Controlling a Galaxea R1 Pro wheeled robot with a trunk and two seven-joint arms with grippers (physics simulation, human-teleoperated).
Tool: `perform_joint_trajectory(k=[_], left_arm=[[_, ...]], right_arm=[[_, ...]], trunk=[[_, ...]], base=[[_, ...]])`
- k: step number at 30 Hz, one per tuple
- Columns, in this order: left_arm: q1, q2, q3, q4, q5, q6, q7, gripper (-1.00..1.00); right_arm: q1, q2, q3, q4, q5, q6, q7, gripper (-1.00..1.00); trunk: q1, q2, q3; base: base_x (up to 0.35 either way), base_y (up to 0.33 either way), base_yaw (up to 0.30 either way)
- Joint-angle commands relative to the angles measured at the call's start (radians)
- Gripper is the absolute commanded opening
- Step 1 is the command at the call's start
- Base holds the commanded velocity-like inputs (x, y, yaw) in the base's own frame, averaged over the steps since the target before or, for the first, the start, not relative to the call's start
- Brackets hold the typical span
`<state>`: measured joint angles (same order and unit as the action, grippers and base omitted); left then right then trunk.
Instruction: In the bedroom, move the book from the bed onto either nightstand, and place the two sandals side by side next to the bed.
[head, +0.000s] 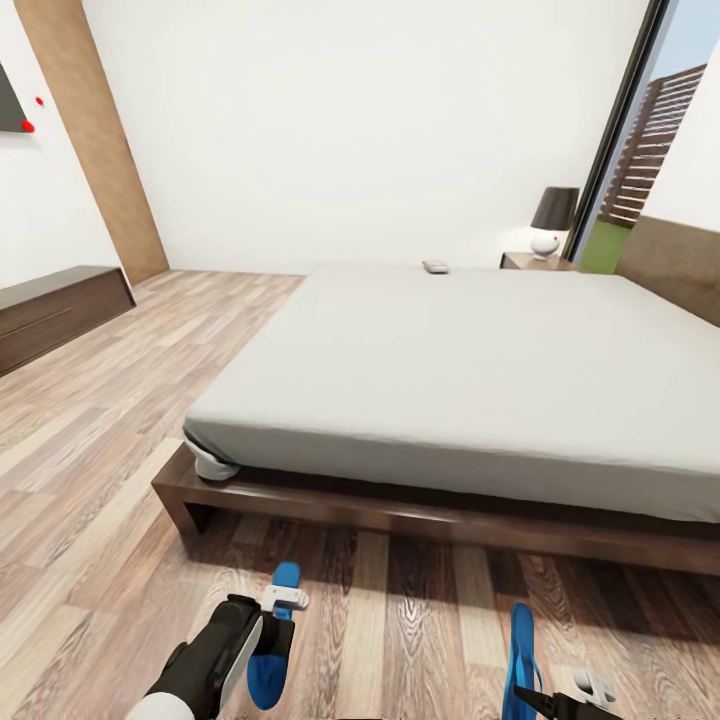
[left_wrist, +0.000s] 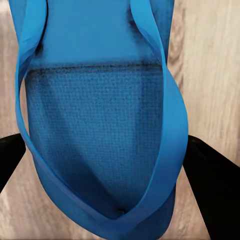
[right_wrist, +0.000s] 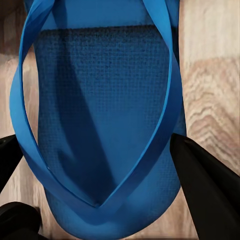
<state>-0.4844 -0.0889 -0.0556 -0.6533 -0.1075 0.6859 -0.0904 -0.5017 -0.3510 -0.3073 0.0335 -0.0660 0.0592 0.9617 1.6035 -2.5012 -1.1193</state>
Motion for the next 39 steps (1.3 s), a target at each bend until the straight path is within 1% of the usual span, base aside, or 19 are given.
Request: perform_joint_trajectory(k=[1, 15, 20, 22, 23, 25, 26, 27, 28, 29, 31, 33, 36, 37, 39], left_arm=[[0.000, 0.000, 0.000, -0.002, -0.011, 0.005, -0.008, -1.00], [0.000, 0.000, 0.000, -0.002, -0.010, 0.013, -0.006, -1.00], [0.000, 0.000, 0.000, -0.003, -0.009, 0.037, -0.008, -1.00], [0.000, 0.000, 0.001, -0.004, -0.009, 0.040, -0.009, -1.00], [0.000, 0.000, 0.000, -0.004, -0.009, 0.040, -0.009, -1.00], [0.000, 0.000, 0.000, -0.004, -0.009, 0.041, -0.009, -1.00], [0.000, 0.000, 0.001, -0.005, -0.009, 0.041, -0.009, -1.00], [0.000, 0.000, 0.001, -0.007, -0.009, 0.041, -0.009, -1.00], [0.000, 0.000, 0.000, -0.012, -0.009, 0.041, -0.009, -1.00], [0.000, 0.000, 0.000, -0.017, -0.009, 0.041, -0.009, -1.00], [0.000, 0.001, 0.001, -0.023, -0.009, 0.041, -0.009, -1.00], [0.000, 0.006, 0.001, -0.025, -0.009, 0.041, -0.009, -1.00], [0.000, 0.020, 0.002, -0.026, -0.008, 0.041, -0.010, -1.00], [0.000, 0.022, 0.002, -0.026, -0.008, 0.041, -0.010, -1.00], [0.000, 0.023, 0.002, -0.026, -0.008, 0.041, -0.010, -1.00]], right_arm=[[-0.001, 0.000, -0.003, 0.003, -0.008, 0.007, 0.005, -1.00], [-0.001, 0.000, -0.003, 0.003, -0.008, 0.007, 0.005, -1.00], [-0.001, -0.001, -0.004, 0.002, -0.008, 0.007, 0.007, -1.00], [-0.001, -0.007, -0.012, -0.003, -0.008, 0.023, 0.007, -1.00], [-0.001, -0.016, -0.014, -0.008, -0.008, 0.047, 0.008, -1.00], [-0.002, -0.067, -0.019, -0.037, -0.009, 0.167, 0.010, -1.00], [-0.002, -0.089, -0.021, -0.060, -0.009, 0.230, 0.017, -1.00], [-0.002, -0.104, -0.023, -0.088, -0.010, 0.293, 0.039, -1.00], [-0.003, -0.114, -0.025, -0.118, -0.013, 0.348, 0.076, -1.00], [-0.002, -0.121, -0.027, -0.147, -0.020, 0.395, 0.126, -1.00], [-0.003, -0.132, -0.029, -0.209, -0.066, 0.500, 0.277, -1.00], [-0.003, -0.135, -0.030, -0.231, -0.092, 0.555, 0.336, -1.00], [-0.003, -0.136, -0.030, -0.247, -0.108, 0.616, 0.387, -1.00], [-0.003, -0.137, -0.030, -0.249, -0.110, 0.622, 0.405, -1.00], [-0.003, -0.137, -0.028, -0.250, -0.112, 0.630, 0.469, -1.00]], trunk=[[0.000, -0.001, -0.005], [0.006, -0.004, -0.059], [0.009, -0.005, -0.078], [0.010, -0.006, -0.086], [0.010, -0.006, -0.090], [0.011, -0.006, -0.098], [0.011, -0.007, -0.102], [0.012, -0.007, -0.105], [0.012, -0.007, -0.109], [0.013, -0.007, -0.113], [0.014, -0.008, -0.121], [0.015, -0.008, -0.129], [0.016, -0.009, -0.140], [0.016, -0.009, -0.144], [0.017, -0.010, -0.152]], base=[[0.000, 0.000, 0.000], [0.000, 0.000, 0.000], [0.000, 0.000, 0.000], [0.000, 0.000, 0.000], [0.000, 0.000, 0.000], [0.000, 0.000, 0.000], [0.000, 0.000, 0.000], [0.000, 0.000, 0.000], [0.000, 0.000, 0.000], [0.000, 0.000, 0.000], [0.000, 0.000, 0.000], [0.000, 0.000, 0.000], [0.000, 0.000, 0.000], [0.000, 0.000, 0.000], [0.000, 0.000, 0.000]])
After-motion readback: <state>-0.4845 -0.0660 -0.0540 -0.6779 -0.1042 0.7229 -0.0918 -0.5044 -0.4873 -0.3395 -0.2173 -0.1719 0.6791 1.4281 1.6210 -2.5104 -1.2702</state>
